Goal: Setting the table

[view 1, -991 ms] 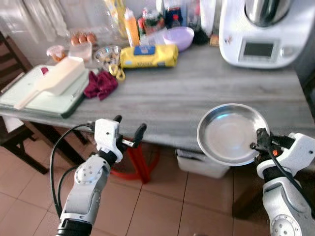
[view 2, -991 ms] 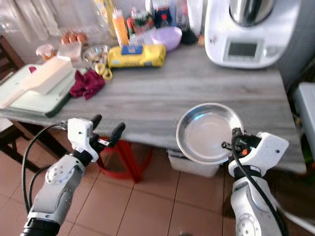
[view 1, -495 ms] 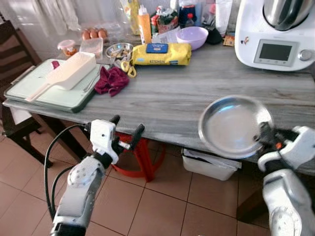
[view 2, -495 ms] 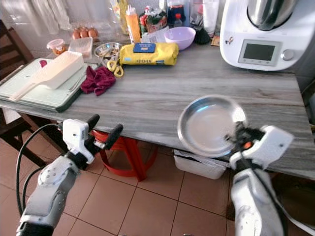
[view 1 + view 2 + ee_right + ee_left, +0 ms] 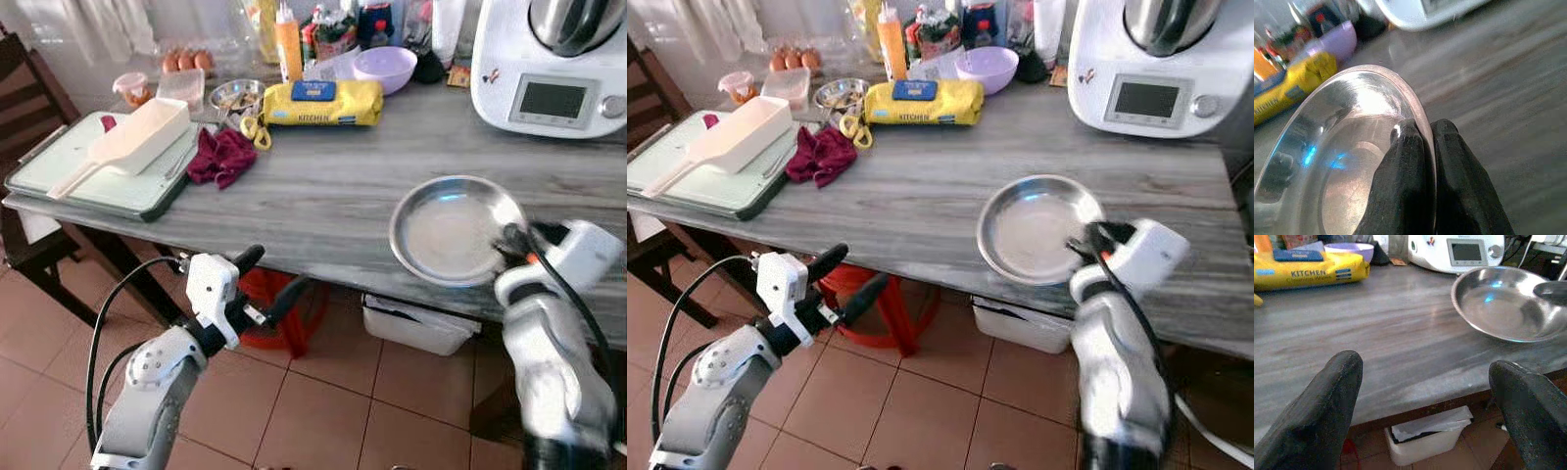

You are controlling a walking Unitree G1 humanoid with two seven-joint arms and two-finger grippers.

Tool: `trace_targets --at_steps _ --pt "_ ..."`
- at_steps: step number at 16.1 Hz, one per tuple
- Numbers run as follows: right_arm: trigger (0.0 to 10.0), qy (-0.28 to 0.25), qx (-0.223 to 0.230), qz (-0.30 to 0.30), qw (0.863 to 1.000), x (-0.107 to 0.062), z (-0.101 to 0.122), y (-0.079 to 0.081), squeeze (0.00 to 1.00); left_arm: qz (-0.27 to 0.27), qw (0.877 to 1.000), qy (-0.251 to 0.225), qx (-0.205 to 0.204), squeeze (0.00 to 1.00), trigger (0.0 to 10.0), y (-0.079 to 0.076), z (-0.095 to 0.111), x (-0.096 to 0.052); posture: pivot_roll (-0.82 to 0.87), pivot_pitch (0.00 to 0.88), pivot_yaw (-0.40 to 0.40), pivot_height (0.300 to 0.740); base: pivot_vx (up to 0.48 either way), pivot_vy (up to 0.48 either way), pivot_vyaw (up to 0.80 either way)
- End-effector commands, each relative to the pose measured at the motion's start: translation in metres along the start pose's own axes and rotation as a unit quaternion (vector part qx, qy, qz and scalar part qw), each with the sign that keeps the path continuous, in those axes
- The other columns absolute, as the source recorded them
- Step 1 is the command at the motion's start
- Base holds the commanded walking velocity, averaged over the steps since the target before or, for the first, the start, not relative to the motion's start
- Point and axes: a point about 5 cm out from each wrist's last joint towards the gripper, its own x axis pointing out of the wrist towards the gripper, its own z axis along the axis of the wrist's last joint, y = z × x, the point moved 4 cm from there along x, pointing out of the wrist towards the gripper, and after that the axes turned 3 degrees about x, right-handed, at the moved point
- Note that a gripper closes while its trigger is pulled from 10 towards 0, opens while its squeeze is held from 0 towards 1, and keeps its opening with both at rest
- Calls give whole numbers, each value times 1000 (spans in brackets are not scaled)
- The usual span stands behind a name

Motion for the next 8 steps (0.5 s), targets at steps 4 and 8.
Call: trace_targets --at_steps 4,8 --pt "10000 42 -29 -2 999 22 -10 13 0 -41 999 9 -5 0 10000 -10 2 -9 -119 166 114 740 0 0 0" --pt "10000 73 10 6 997 35 -19 26 0 -47 999 11 -10 0 10000 -14 4 -11 -111 171 110 740 0 0 0"
